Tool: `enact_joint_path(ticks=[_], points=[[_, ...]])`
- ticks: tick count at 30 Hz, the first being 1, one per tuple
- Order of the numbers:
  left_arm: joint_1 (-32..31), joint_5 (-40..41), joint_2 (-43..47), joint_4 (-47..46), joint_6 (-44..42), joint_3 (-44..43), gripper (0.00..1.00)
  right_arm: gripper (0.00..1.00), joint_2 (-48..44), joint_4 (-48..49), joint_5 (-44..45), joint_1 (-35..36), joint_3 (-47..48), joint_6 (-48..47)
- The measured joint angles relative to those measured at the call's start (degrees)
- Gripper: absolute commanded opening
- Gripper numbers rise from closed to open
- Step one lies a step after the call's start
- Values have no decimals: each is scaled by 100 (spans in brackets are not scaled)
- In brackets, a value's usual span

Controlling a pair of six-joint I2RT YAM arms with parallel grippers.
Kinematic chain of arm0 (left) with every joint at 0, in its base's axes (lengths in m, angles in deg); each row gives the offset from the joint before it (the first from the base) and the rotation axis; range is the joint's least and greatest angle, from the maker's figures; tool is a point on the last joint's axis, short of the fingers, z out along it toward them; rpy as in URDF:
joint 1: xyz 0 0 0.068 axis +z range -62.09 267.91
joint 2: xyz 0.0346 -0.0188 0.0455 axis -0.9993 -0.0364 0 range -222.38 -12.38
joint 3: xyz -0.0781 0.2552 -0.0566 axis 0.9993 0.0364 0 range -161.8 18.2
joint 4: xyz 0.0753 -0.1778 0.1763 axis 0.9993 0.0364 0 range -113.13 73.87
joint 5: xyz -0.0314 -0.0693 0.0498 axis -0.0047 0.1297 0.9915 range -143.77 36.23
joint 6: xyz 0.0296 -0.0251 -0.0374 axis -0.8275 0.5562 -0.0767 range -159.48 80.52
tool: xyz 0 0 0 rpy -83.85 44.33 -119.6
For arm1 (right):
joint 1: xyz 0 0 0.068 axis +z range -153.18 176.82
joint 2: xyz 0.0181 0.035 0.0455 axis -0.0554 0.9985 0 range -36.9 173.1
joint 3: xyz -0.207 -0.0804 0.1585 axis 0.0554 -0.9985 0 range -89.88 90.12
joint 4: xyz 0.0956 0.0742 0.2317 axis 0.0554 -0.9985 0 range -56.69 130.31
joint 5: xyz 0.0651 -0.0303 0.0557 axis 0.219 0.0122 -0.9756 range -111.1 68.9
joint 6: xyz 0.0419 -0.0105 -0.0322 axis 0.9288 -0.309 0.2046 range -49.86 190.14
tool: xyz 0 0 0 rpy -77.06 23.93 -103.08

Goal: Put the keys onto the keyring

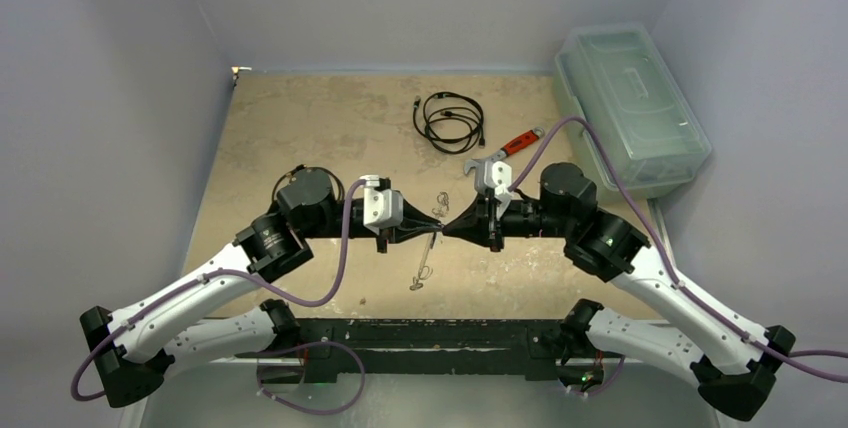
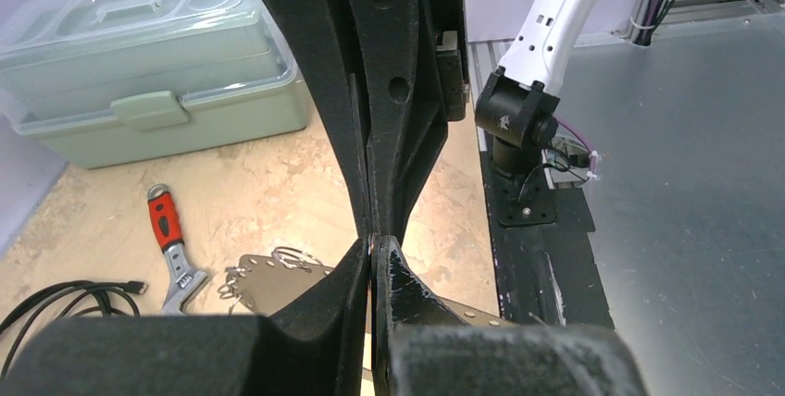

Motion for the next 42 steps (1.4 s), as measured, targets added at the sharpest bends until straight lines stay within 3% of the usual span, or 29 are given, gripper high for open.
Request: enact_joint_path(ticks=[11, 27, 40, 42], points=[[-9, 221, 35, -133, 170, 2, 0, 0, -343, 431, 50, 0, -323, 94], [-9, 496, 116, -1034, 1167, 203, 0, 0, -623, 1023, 162, 0, -514, 229], [-7, 785, 149, -1532, 1521, 455, 0, 0, -243, 1394, 90, -7, -549, 428], [-7, 791, 149, -1554, 1523, 455, 0, 13, -260, 1397, 92, -7, -549, 437]])
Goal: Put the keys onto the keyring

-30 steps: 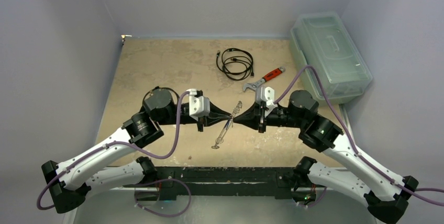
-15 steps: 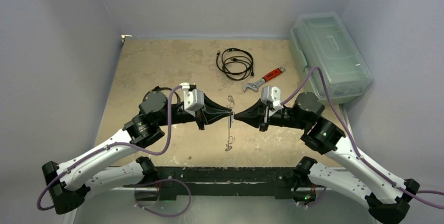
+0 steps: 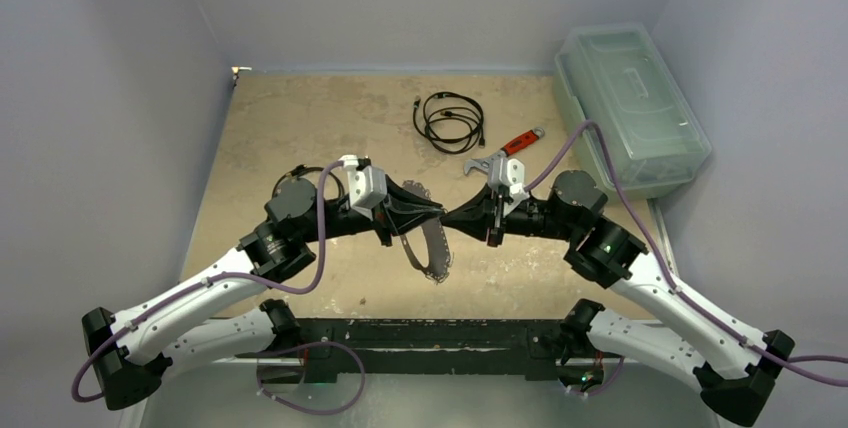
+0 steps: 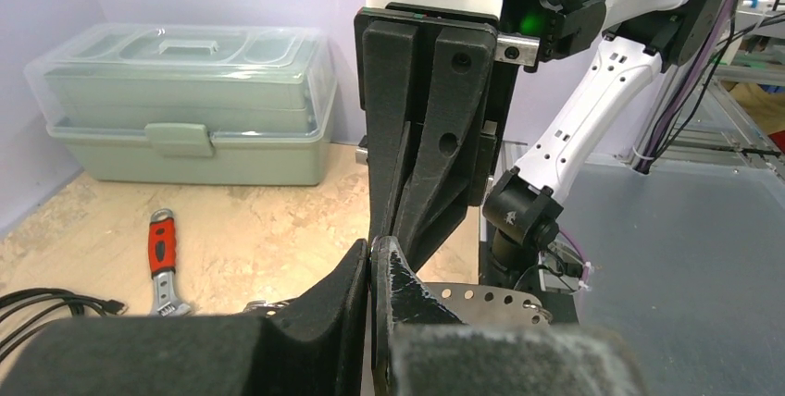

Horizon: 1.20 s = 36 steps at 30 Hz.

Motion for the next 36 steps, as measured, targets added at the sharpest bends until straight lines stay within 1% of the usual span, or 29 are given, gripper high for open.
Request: enact_joint_path(ticks=[2, 3, 8, 13, 16, 24, 30, 33, 36], points=[[0, 2, -2, -24, 0, 0, 0, 28, -24, -4, 11, 0, 0, 22], [0, 7, -2, -59, 0, 0, 0, 31, -37, -24, 17, 0, 0, 26], [0, 63, 0, -260, -22, 0, 0, 37, -177, -297, 26, 4, 0, 0], [0, 46, 0, -273, -24, 0, 0, 48, -448, -474, 63, 7, 13, -39], [0, 11, 0, -275, -22, 0, 0, 51, -522, -527, 76, 7, 92, -63], [0, -57, 28, -278, -20, 0, 0, 53, -555, -533, 221, 7, 225, -131], [0, -140, 33, -302, 17, 0, 0, 51, -507, -450, 273, 7, 258, -153], [0, -153, 37, -341, 39, 0, 0, 48, -439, -369, 278, 7, 258, -151], [0, -153, 37, -365, 46, 0, 0, 41, -356, -269, 271, 7, 258, -149]])
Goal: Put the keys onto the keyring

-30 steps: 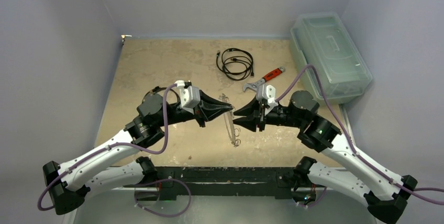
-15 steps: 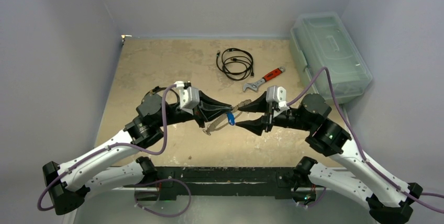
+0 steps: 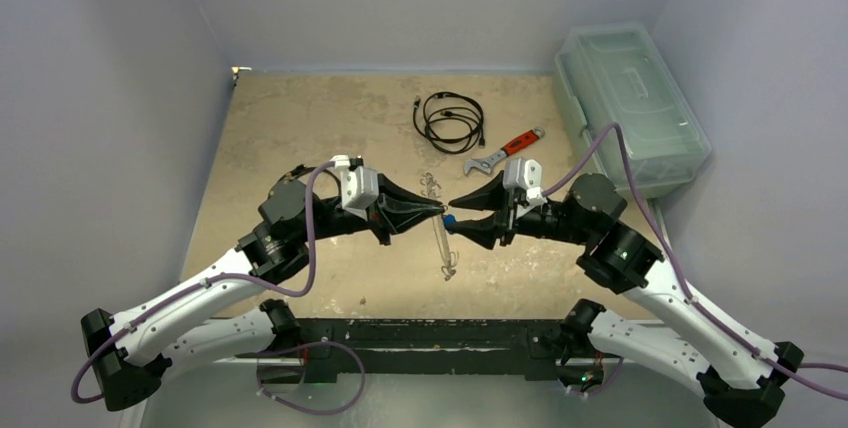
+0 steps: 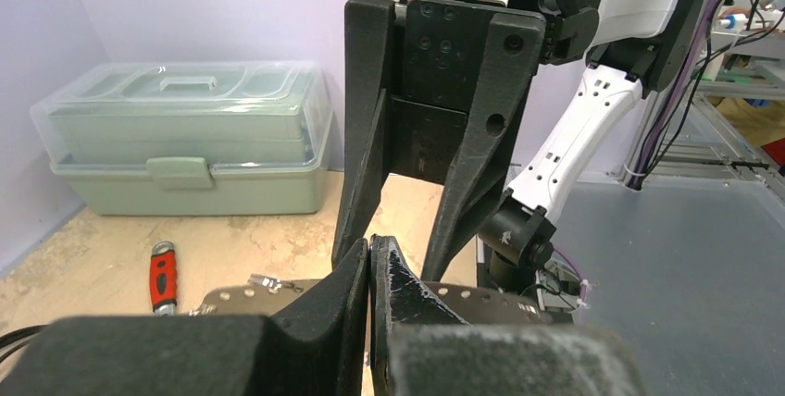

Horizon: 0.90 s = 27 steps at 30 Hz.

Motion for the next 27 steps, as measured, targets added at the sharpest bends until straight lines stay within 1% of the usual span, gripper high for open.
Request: enact_joint_path(ticks=[3, 8, 20, 25, 27], points=[[0, 0, 0, -2, 35, 0, 0, 34, 70, 109, -13, 0, 0, 2], [0, 0, 0, -33, 37, 0, 0, 28, 72, 247, -46, 0, 0, 46], [0, 2, 0, -120, 42, 4, 0, 26, 57, 573, -129, 0, 0, 155], [0, 0, 0, -129, 50, 4, 0, 21, 87, 664, -221, 0, 0, 160], [0, 0, 0, -136, 79, 4, 0, 16, 116, 726, -229, 0, 0, 160]])
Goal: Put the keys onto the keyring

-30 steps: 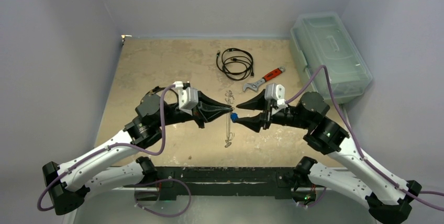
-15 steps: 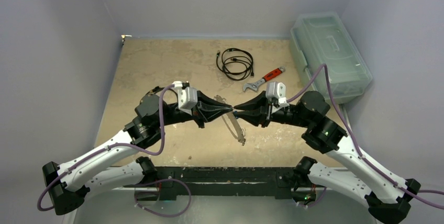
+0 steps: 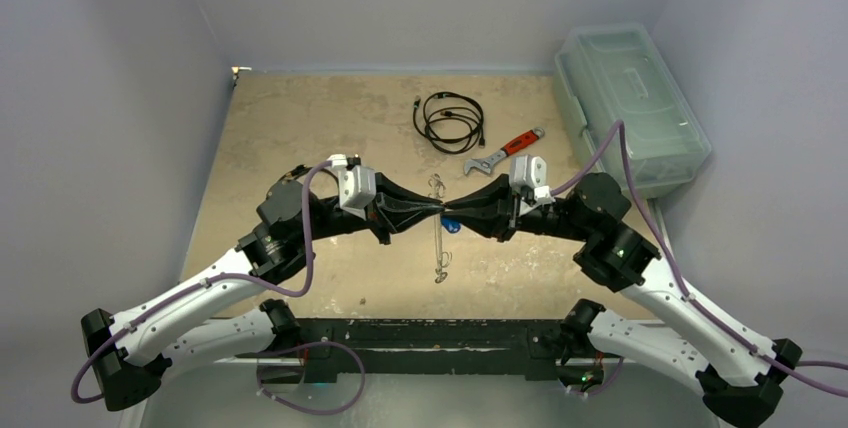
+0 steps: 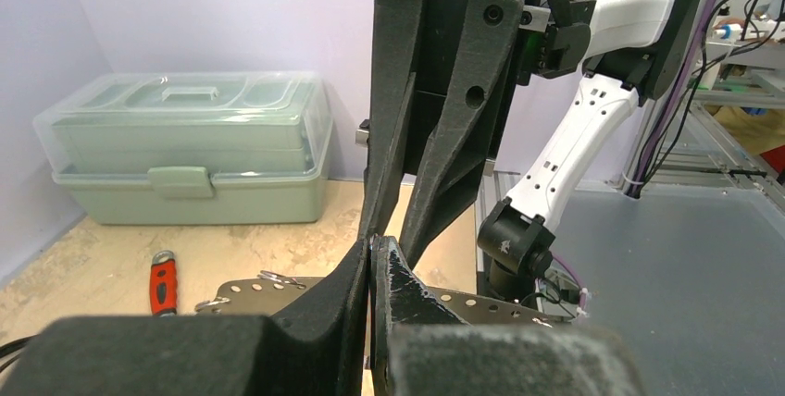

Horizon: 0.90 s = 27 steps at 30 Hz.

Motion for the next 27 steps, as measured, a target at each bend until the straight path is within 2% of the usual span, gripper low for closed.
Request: enact_joint_path(ticks=[2, 4, 12, 13, 17, 21, 23, 27], points=[[0, 2, 0, -15, 4, 2, 0, 11, 28, 24, -9, 0, 0, 4], [0, 0, 0, -31, 7, 7, 0, 1, 39, 31, -11, 0, -2, 7], [0, -20, 28, -33, 2, 26, 0, 0, 70, 57, -55, -2, -2, 39], [0, -26, 28, -31, 0, 26, 3, 0, 70, 55, -68, -2, -2, 39], [0, -42, 55, 70, -79, 26, 29, 0, 70, -17, -111, 0, 0, 11], [0, -44, 90, 389, -275, -26, 47, 0, 136, -341, -114, 0, 48, -81], [0, -44, 96, 656, -417, -131, 50, 0, 195, -503, -105, 0, 87, -138], [0, -44, 92, 1399, -833, -527, 47, 0, 229, -772, -81, 0, 131, -225]])
